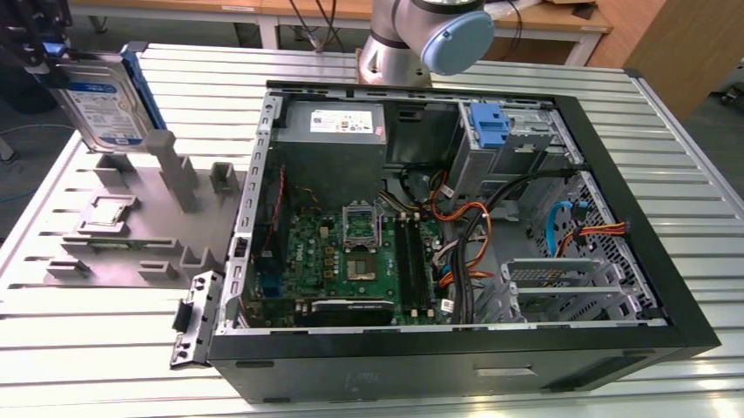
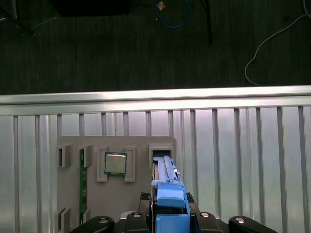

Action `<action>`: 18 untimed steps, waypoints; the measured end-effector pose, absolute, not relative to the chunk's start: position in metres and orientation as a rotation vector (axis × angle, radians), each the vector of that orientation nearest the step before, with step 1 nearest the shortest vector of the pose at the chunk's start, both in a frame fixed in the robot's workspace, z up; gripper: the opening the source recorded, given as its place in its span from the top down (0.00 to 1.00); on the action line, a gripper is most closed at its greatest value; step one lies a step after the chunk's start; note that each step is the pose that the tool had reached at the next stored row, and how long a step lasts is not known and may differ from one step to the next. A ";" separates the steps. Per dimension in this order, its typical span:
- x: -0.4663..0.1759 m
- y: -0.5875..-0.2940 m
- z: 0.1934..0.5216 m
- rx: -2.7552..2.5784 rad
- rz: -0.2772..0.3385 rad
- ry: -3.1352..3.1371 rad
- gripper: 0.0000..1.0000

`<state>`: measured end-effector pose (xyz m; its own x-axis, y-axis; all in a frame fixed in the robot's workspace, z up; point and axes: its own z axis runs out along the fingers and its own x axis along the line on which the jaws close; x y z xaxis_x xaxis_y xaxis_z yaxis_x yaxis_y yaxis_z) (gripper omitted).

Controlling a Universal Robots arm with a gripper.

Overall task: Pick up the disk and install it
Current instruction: 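Pick up the disk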

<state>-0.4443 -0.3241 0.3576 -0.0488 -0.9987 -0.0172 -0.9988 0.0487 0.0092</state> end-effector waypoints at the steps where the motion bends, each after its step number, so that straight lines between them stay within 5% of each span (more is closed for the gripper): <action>1: -0.444 -0.324 0.358 -2.162 0.029 2.270 0.64; 18: -0.444 -0.324 0.363 -2.162 0.029 2.270 0.64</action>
<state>-0.4443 -0.3241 0.3633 -0.0488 -0.9987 -0.0172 -0.9988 0.0487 0.0092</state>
